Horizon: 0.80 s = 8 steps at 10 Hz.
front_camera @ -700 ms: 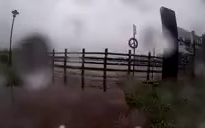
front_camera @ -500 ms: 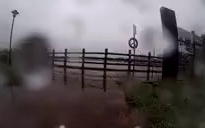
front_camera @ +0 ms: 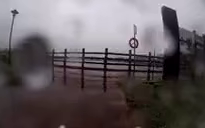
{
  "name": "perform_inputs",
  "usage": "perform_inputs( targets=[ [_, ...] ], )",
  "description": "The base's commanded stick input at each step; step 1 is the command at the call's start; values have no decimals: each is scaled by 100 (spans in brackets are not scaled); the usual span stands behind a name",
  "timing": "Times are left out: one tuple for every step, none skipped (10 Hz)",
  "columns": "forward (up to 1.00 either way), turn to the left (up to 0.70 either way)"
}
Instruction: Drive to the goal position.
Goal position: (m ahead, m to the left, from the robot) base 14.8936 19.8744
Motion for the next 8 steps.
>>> perform_inputs(
  targets=[
    [70,0],
    [70,0],
    [70,1],
    [70,3],
    [70,3],
    [70,1],
    [70,9],
    [70,35]
  ],
)
